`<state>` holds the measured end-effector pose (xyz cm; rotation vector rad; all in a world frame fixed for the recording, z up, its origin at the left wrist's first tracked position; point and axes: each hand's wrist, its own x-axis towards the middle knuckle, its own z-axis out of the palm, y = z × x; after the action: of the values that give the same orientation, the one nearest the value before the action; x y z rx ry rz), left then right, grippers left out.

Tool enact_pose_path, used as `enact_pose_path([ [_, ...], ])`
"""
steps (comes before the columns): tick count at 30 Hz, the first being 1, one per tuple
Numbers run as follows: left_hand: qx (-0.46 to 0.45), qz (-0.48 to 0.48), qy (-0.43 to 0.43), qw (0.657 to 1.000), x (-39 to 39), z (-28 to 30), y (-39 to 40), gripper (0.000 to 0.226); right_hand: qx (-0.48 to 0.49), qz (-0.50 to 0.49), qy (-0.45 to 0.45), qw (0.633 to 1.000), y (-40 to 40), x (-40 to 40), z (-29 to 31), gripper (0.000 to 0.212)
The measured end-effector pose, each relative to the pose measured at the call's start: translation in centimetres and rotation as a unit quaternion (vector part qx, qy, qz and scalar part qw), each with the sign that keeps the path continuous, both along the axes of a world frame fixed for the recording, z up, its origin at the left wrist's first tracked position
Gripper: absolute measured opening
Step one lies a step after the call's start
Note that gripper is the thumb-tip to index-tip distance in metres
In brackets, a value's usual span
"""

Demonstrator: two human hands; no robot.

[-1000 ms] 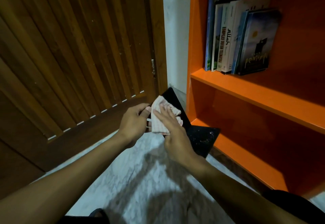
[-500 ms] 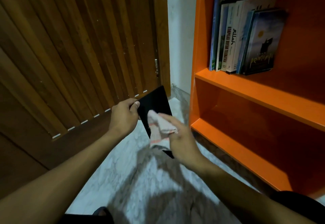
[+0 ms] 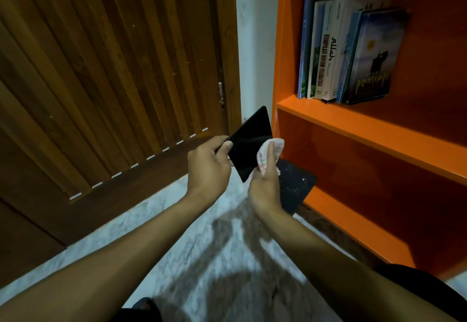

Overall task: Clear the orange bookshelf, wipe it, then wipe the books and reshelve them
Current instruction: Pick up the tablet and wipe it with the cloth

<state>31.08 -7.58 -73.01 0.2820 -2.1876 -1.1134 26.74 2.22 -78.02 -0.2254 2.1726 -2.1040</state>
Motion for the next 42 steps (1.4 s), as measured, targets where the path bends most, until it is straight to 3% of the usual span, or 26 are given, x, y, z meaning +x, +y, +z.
enact_pose_path([
  [2,0.032,0.013,0.004,0.999,-0.6,-0.1,-0.2,0.023,0.018,0.017,-0.005,1.0,-0.5,1.4,-0.3,0.073],
  [4,0.038,0.029,0.007,0.999,-0.9,0.1,-0.5,0.022,-0.004,0.044,-0.029,0.999,-0.7,2.9,-0.4,0.063],
  [6,0.016,0.047,0.007,0.999,-1.2,0.2,-0.9,0.022,-0.019,0.08,-0.057,0.995,-0.9,4.0,-1.0,0.051],
  [9,-0.021,0.064,-0.007,0.998,-1.5,-0.2,-1.7,0.023,-0.019,0.141,-0.112,0.984,-0.9,4.4,-1.7,0.053],
  [14,-0.087,0.056,-0.024,0.994,-1.1,-0.9,-3.5,0.025,0.011,0.134,-0.155,0.979,0.2,3.2,-1.2,0.028],
  [18,-0.117,0.056,-0.025,0.991,-0.4,-0.9,-4.5,0.024,0.108,0.095,-0.095,0.985,2.7,0.6,0.4,0.035],
  [21,-0.129,0.047,-0.026,0.99,0.2,-0.8,-4.9,0.026,0.175,0.066,-0.012,0.982,5.1,-1.6,1.7,0.019],
  [26,-0.12,0.033,-0.013,0.992,0.7,-0.5,-4.4,0.025,0.372,0.017,0.137,0.918,6.5,-4.2,0.5,0.036],
  [29,-0.099,0.023,0.02,0.995,0.8,-0.2,-2.6,0.022,0.531,0.049,0.132,0.835,4.9,-3.8,-1.4,0.061],
  [31,-0.08,0.015,0.04,0.996,0.7,-0.3,-1.5,0.022,0.587,0.038,0.179,0.789,3.9,-3.0,-2.5,0.072],
  [36,-0.062,0.033,0.037,0.997,-0.2,-1.1,-0.8,0.023,0.629,0.036,0.269,0.729,2.1,-1.2,-4.3,0.071],
  [38,-0.048,0.036,0.032,0.998,-0.4,-1.2,-1.0,0.023,0.603,0.047,0.304,0.736,1.4,0.0,-5.4,0.067],
  [42,-0.032,0.039,0.027,0.998,-0.5,-0.8,-1.0,0.022,0.575,0.124,0.352,0.728,0.6,1.7,-7.8,0.077],
])
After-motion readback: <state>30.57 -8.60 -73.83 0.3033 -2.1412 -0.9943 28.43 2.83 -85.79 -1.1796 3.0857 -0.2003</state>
